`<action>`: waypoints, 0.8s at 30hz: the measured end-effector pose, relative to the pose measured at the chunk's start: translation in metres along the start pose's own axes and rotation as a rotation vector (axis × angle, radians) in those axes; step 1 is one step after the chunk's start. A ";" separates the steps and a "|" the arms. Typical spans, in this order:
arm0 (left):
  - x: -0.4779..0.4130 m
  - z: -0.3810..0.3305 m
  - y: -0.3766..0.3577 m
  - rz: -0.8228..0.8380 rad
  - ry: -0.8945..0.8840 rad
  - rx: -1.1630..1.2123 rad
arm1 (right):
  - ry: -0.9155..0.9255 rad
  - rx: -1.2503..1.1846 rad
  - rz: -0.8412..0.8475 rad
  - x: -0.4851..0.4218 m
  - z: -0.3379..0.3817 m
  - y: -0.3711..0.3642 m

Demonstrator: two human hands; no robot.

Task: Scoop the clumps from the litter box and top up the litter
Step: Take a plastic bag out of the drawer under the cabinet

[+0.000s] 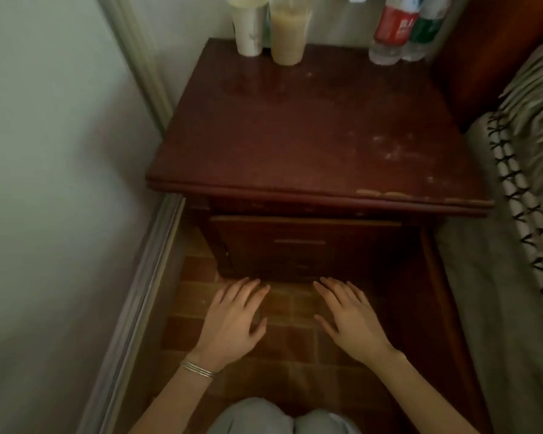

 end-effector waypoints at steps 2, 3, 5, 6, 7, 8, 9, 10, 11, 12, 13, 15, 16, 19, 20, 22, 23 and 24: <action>-0.020 0.015 -0.040 -0.012 0.004 -0.030 | 0.021 0.016 -0.014 -0.022 -0.008 -0.046; -0.029 0.022 -0.058 -0.015 0.003 -0.040 | 0.032 0.024 -0.026 -0.033 -0.012 -0.066; -0.045 0.033 -0.093 -0.023 -0.002 -0.056 | 0.053 0.042 -0.052 -0.054 -0.018 -0.104; -0.053 0.038 -0.109 -0.028 -0.006 -0.066 | 0.060 0.046 -0.070 -0.064 -0.021 -0.120; -0.060 0.043 -0.123 -0.034 -0.012 -0.072 | 0.067 0.047 -0.092 -0.073 -0.024 -0.134; -0.067 0.047 -0.136 -0.039 -0.017 -0.077 | 0.072 0.044 -0.116 -0.081 -0.026 -0.146; -0.073 0.052 -0.147 -0.045 -0.020 -0.084 | 0.077 0.047 -0.141 -0.090 -0.028 -0.156; -0.079 0.057 -0.157 -0.057 -0.019 -0.091 | 0.081 0.052 -0.164 -0.098 -0.030 -0.165; -0.084 0.061 -0.165 -0.069 -0.018 -0.093 | 0.084 0.054 -0.185 -0.105 -0.032 -0.173; -0.088 0.064 -0.171 -0.080 -0.017 -0.090 | 0.087 0.050 -0.202 -0.112 -0.034 -0.180; -0.089 0.067 -0.176 -0.084 -0.013 -0.078 | 0.084 0.036 -0.210 -0.117 -0.035 -0.186; -0.090 0.069 -0.183 -0.097 -0.007 -0.065 | 0.072 -0.052 -0.219 -0.124 -0.035 -0.194; -0.090 0.069 -0.186 -0.106 -0.009 -0.069 | 0.065 -0.114 -0.218 -0.127 -0.035 -0.199; -0.089 0.071 -0.196 -0.110 -0.024 -0.082 | 0.054 -0.214 -0.262 -0.132 -0.032 -0.209; -0.090 0.072 -0.198 -0.116 -0.029 -0.090 | 0.040 -0.302 -0.287 -0.134 -0.031 -0.212; -0.090 0.075 -0.202 -0.130 -0.038 -0.107 | -0.036 -0.683 -0.303 -0.138 -0.030 -0.217; -0.090 0.076 -0.202 -0.132 -0.039 -0.111 | -0.082 -0.943 -0.309 -0.141 -0.030 -0.217; -0.090 0.076 -0.203 -0.132 -0.038 -0.112 | -0.119 -1.206 -0.316 -0.143 -0.029 -0.216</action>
Point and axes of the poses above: each hand's wrist, its own x-axis away from the middle knuckle, its own y-axis out of the back of the hand, z = x × y, the point moved 3 cm from there along -x, towards the middle knuckle, and after that the axes turned 12 degrees about z, right-handed, at the moved point
